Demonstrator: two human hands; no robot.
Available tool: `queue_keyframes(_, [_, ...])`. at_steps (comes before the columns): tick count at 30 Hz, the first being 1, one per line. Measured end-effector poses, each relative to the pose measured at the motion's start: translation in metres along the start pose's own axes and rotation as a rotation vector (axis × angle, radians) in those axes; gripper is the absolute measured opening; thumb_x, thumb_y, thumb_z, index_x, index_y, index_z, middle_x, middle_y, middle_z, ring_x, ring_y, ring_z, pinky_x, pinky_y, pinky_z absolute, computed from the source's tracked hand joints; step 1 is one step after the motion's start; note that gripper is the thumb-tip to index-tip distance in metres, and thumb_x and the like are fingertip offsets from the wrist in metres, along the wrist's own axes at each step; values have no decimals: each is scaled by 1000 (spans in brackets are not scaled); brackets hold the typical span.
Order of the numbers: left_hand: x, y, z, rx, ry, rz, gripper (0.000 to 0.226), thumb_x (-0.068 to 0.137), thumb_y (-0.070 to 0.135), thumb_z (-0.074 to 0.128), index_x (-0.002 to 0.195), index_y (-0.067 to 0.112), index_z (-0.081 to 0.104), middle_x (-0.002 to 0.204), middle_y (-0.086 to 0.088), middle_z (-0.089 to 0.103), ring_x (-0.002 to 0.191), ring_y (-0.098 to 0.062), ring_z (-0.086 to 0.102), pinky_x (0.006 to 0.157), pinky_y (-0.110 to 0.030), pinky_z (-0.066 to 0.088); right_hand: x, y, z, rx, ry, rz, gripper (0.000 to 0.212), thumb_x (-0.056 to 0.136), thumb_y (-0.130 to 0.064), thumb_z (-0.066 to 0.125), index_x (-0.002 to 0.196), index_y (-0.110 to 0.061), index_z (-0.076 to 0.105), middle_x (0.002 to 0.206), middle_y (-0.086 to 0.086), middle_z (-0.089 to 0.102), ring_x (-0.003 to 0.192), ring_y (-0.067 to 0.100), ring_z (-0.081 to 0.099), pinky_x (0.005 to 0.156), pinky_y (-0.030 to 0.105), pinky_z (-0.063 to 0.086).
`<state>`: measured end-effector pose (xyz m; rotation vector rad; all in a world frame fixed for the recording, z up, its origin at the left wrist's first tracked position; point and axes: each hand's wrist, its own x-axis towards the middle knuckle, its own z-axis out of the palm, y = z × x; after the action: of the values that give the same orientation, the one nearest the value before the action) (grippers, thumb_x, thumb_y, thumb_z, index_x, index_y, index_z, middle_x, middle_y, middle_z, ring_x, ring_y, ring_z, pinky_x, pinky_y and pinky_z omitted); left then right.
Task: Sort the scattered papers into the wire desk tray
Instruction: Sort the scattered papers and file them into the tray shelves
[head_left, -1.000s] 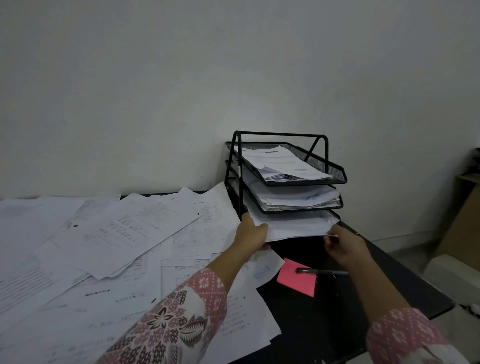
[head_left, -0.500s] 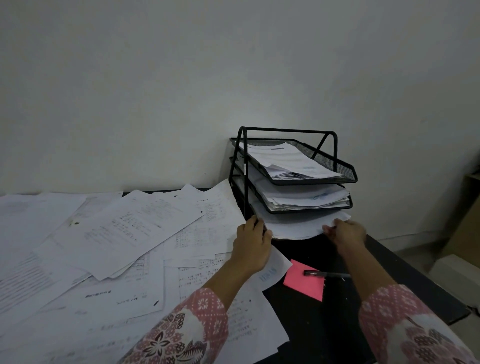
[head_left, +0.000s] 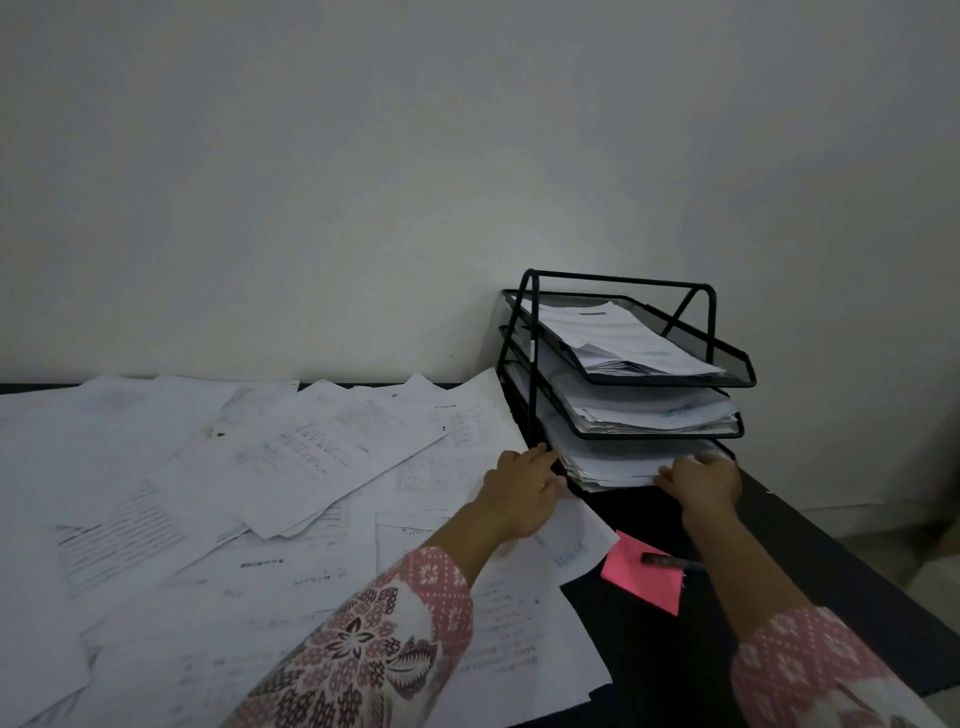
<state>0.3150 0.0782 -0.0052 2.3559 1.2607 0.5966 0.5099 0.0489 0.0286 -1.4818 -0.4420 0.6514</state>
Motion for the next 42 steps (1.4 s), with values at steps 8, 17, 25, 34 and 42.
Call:
queue_keyframes(8, [-51,-47,-44,41,173,-36,46,96,28,48,140,17,39,148,-3,35,134,-25,28,110,-34,26,-60,4,44,-81,-198,-144,35,89,5,46,124,-1,48,81,5,52,63,17,53,57,24,50])
queue_keyframes(17, [-140,-137,-98,166,268,-246,46,87,20,58,131,22,48,140,1,43,131,-20,34,104,-29,28,-152,38,134,-276,-558,-154,27,88,1,50,114,-6,52,80,5,54,66,18,55,74,38,54])
queue_keyframes(25, [-178,-179,-109,80,302,-269,53,83,35,67,130,17,50,134,2,50,121,-16,48,102,-32,38,-207,77,190,-487,-678,-205,25,87,-2,52,111,-6,52,94,13,61,72,23,62,74,37,56])
queue_keyframes(34, [-166,-183,-104,293,445,-126,23,96,29,49,95,11,64,94,-1,63,83,-15,57,69,-24,41,-222,89,215,-451,-640,-106,48,88,-20,60,125,3,41,119,18,54,88,26,64,68,33,54])
queue_keyframes(42, [-168,-175,-103,76,454,20,20,94,30,51,89,13,63,86,2,63,75,-11,55,66,-24,47,-208,90,224,-365,-526,14,49,75,-11,72,116,5,50,109,20,62,97,32,62,71,32,54])
